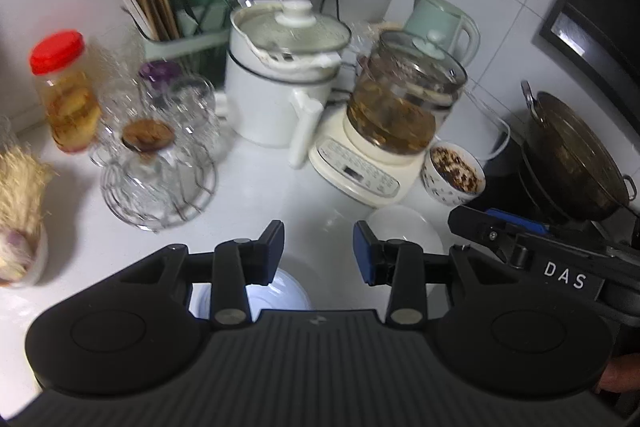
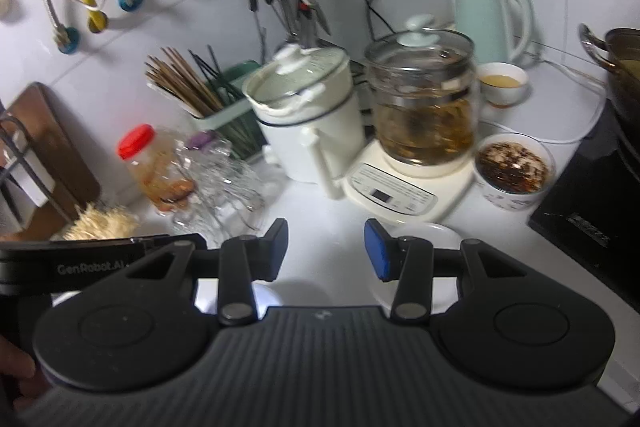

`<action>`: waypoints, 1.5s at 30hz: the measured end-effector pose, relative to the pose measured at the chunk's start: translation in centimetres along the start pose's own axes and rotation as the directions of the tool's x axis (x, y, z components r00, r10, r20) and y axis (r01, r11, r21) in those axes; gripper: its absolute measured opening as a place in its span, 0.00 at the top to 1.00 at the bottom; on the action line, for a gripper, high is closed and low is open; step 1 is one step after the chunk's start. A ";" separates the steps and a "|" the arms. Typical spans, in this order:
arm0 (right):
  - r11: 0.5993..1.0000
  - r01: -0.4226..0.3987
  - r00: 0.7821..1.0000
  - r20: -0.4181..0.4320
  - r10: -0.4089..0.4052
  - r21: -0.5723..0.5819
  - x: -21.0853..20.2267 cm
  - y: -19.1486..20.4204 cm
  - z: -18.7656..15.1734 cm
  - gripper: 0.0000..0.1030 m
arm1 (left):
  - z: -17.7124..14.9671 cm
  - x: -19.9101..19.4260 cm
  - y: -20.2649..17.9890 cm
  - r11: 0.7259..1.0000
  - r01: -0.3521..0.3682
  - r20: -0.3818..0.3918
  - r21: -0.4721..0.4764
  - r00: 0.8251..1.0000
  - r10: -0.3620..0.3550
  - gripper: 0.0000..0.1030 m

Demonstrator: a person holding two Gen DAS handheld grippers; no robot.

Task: Organize plates and bowls
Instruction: 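Move both grippers toward the white ceramic bowl rim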

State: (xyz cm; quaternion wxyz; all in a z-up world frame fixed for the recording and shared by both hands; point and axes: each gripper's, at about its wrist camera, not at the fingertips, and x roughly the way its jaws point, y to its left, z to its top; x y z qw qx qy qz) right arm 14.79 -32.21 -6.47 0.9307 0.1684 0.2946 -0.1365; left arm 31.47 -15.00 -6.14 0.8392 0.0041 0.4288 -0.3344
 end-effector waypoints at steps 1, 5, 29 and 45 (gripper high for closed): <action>1.000 0.011 1.000 -0.006 -0.011 0.014 -0.1 -0.5 -0.1 0.56 | -0.1 0.5 -0.2 1.000 0.009 -0.018 0.000 1.000 -0.009 0.58; 0.997 0.049 0.999 -0.023 -0.048 0.062 -0.1 -2.2 -0.4 0.56 | -0.1 1.8 -1.1 0.999 0.028 -0.052 0.019 0.998 -0.026 0.58; 0.976 0.150 0.986 -0.094 -0.137 0.155 2.2 -10.7 0.9 0.29 | 3.0 10.2 -6.9 0.994 0.082 -0.146 0.066 0.987 -0.072 0.44; 0.971 0.129 0.983 -0.157 -0.098 0.203 6.6 -14.2 0.1 0.23 | 2.1 16.1 -7.0 0.997 0.070 -0.186 0.024 0.981 -0.064 0.42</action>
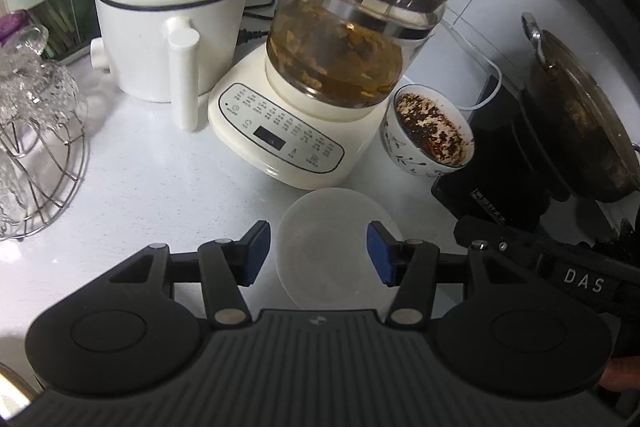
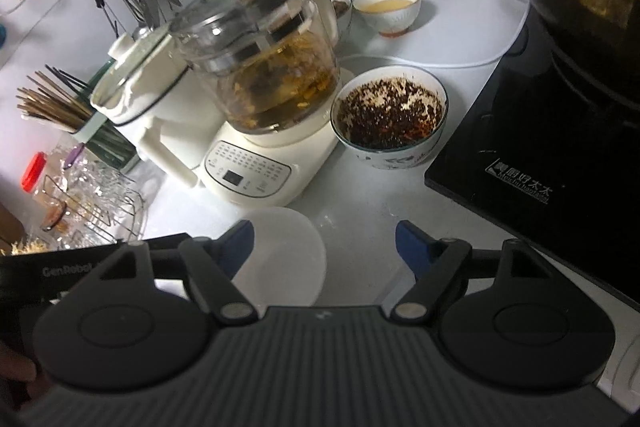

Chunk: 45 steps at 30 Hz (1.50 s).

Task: Organize plates and bowls
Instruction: 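Move both grippers toward the white ceramic bowl rim, then close both grippers on the white ceramic bowl rim and lift it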

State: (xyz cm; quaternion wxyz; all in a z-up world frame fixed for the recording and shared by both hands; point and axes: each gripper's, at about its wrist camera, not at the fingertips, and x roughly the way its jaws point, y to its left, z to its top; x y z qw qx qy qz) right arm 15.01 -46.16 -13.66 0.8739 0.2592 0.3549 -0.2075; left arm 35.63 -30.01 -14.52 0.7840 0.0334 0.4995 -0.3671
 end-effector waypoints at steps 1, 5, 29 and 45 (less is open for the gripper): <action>1.000 -0.003 1.000 -0.005 0.003 0.000 0.4 -0.1 -0.1 0.23 | 0.0 0.5 0.0 1.000 -0.001 0.000 -0.003 1.000 0.001 0.42; 0.999 -0.033 0.999 -0.016 0.033 0.000 2.2 -0.6 -0.1 0.27 | 0.0 2.2 0.4 1.000 -0.007 -0.006 -0.008 1.000 0.007 0.42; 0.994 -0.099 0.992 -0.086 0.095 -0.044 9.1 -0.4 -2.4 0.82 | -2.3 7.1 2.1 1.000 0.012 -0.047 0.017 0.999 -0.011 0.76; 0.991 -0.119 0.992 -0.050 0.117 -0.052 7.9 0.3 -2.4 0.86 | -2.3 4.7 2.8 0.999 0.031 0.015 -0.016 0.999 -0.031 0.83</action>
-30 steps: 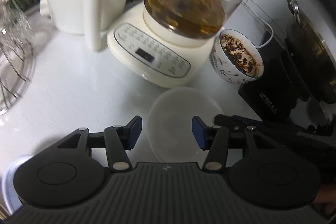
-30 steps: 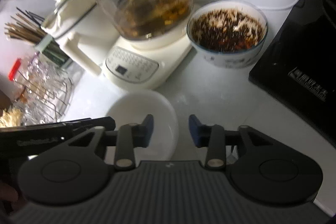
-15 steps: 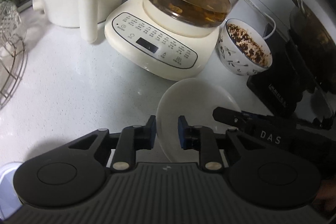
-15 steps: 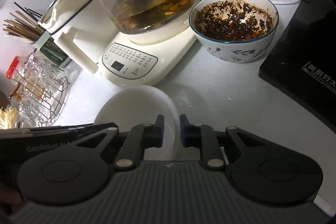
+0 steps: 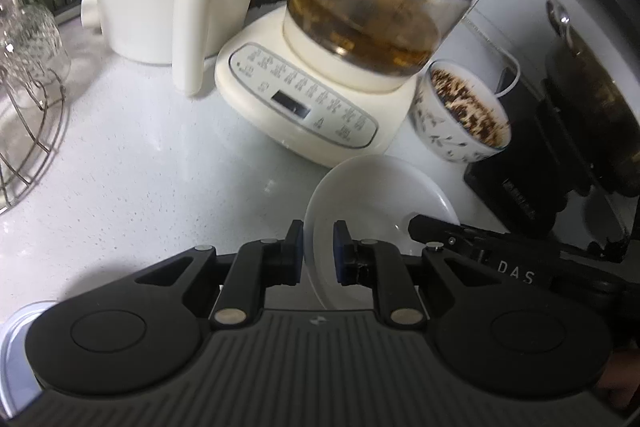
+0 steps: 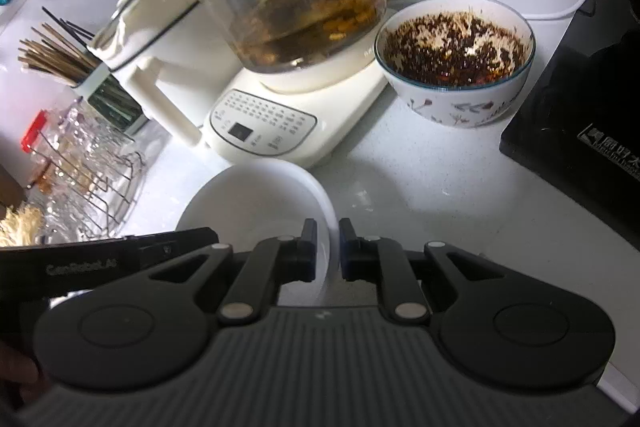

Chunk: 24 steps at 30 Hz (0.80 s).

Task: Organize plates and bowls
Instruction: 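Close both grippers on the white ceramic bowl rim and lift it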

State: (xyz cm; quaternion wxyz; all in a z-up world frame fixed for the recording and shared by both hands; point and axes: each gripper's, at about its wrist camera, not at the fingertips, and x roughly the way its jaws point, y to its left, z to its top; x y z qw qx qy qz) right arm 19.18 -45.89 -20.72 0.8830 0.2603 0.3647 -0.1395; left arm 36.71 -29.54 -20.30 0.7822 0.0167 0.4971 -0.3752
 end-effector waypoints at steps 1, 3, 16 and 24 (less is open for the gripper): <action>1.000 -0.005 1.000 0.000 0.005 0.003 -0.4 0.1 0.3 0.86 | 0.1 -0.5 -0.2 1.000 -0.001 0.004 0.000 1.000 0.001 0.83; 1.000 -0.019 1.000 0.006 0.019 0.000 -1.4 0.6 0.9 0.86 | 0.6 -1.7 -0.5 1.000 0.002 0.011 -0.017 1.000 -0.001 0.83; 0.994 -0.091 0.996 -0.006 0.091 -0.056 -6.4 4.2 5.7 0.86 | 4.0 -9.2 -2.5 0.997 -0.032 0.057 -0.077 0.998 0.037 0.83; 0.986 -0.119 0.992 0.025 0.122 -0.113 -8.8 6.8 6.5 0.86 | 4.4 -12.9 -2.4 0.996 -0.045 0.080 -0.076 0.995 0.051 0.82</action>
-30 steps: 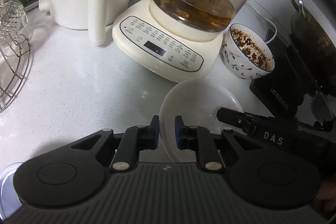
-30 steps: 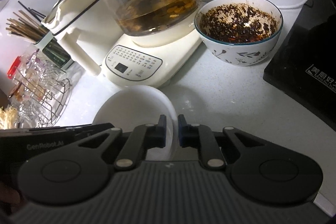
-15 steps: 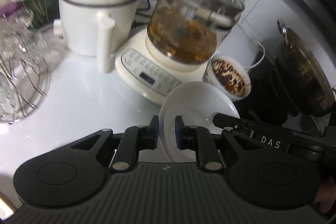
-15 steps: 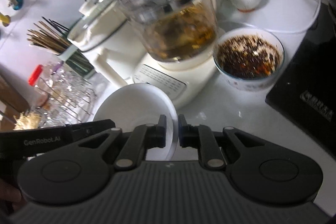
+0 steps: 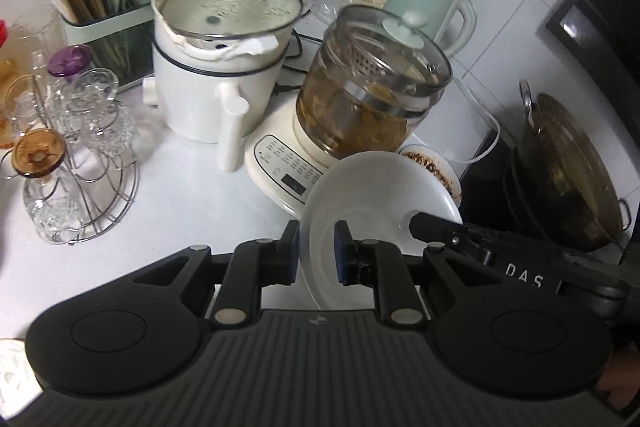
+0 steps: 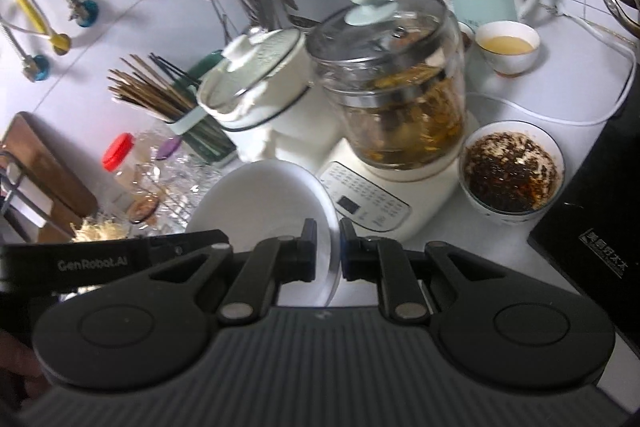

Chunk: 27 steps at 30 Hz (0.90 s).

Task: Organize plates and bowls
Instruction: 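Close both grippers on the white ceramic bowl rim and lift it, then carry the white bowl with both grippers toward the leaf-pattern plate stack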

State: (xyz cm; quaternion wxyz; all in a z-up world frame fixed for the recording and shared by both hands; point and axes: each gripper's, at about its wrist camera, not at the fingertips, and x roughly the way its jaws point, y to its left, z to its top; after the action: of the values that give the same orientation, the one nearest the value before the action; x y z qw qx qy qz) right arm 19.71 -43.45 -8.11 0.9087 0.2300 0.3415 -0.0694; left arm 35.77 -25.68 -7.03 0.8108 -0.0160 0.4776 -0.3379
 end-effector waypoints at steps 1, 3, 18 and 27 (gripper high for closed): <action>1.000 -0.003 1.000 0.000 0.003 -0.001 0.0 0.2 0.1 0.86 | 0.0 -0.2 0.2 1.000 0.001 -0.003 -0.002 1.000 -0.001 0.82; 1.000 -0.008 1.000 -0.003 0.008 0.000 0.2 0.5 0.2 0.86 | -0.1 -0.6 0.4 1.000 -0.007 -0.002 -0.002 1.000 0.007 0.82; 0.974 -0.169 0.985 -0.049 0.164 -0.153 1.8 7.1 0.5 0.86 | -2.8 -6.9 6.5 0.981 -0.094 0.128 -0.170 0.985 0.117 0.82; 0.951 -0.224 0.969 -0.155 0.193 -0.215 4.7 11.2 -1.1 0.86 | -5.9 -8.6 10.5 0.942 -0.151 0.129 -0.301 0.972 0.197 0.82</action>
State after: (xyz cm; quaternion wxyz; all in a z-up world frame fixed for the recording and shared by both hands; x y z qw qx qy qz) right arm 25.83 -32.89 -7.75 0.9069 0.1618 0.3802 0.0826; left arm 34.04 -10.96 -7.32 0.8615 -0.1184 0.4561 -0.1891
